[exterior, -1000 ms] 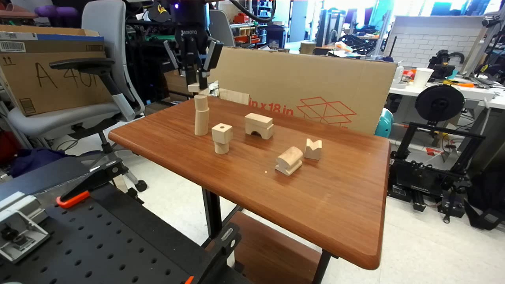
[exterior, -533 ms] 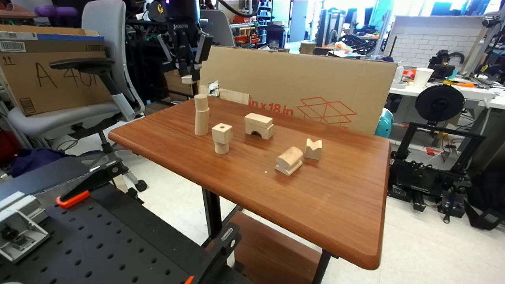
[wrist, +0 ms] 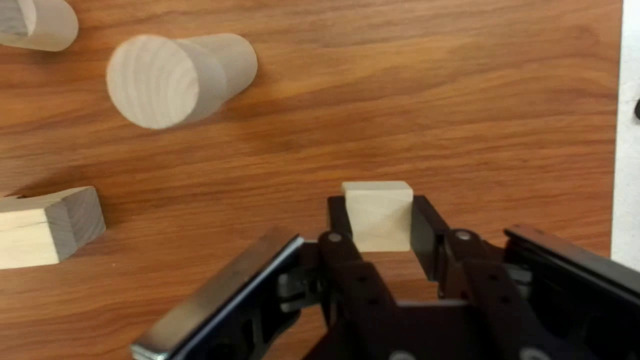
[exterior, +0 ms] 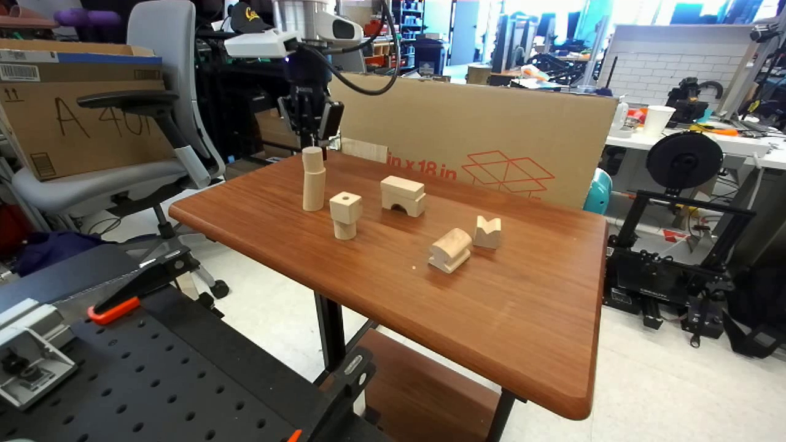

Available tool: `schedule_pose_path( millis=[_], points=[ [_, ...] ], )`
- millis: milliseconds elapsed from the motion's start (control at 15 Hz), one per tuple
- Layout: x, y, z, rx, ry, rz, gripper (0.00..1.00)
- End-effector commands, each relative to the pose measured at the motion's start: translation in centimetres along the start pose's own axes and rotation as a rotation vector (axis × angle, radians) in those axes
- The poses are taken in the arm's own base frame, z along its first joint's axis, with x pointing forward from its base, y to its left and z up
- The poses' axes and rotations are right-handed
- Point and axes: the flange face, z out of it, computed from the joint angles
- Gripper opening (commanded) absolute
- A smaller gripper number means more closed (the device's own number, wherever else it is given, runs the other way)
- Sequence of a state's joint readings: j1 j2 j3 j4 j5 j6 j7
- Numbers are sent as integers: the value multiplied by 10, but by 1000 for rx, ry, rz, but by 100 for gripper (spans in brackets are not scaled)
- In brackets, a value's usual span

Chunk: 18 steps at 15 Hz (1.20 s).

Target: Pick up one object and put it on the table

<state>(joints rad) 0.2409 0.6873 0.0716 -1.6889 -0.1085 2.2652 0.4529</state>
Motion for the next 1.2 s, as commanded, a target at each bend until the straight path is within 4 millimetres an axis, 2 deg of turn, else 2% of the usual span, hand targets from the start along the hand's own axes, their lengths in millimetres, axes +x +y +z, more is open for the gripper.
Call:
schedule_pose_path(
  millis=[0, 133, 333, 400, 533, 800, 1000, 1133],
  points=[
    [24, -19, 16, -18, -17, 46, 9],
    [30, -27, 20, -35, -11, 39, 9],
    [33, -39, 16, -43, -12, 15, 9],
    [33, -42, 11, -38, -15, 14, 59],
    [32, -46, -4, -31, -11, 8, 66],
    [31, -47, -38, -7, 25, 13, 97],
    [11, -37, -92, 21, 81, 13, 100],
    [-2, -26, -129, 22, 52, 9, 100]
  ],
)
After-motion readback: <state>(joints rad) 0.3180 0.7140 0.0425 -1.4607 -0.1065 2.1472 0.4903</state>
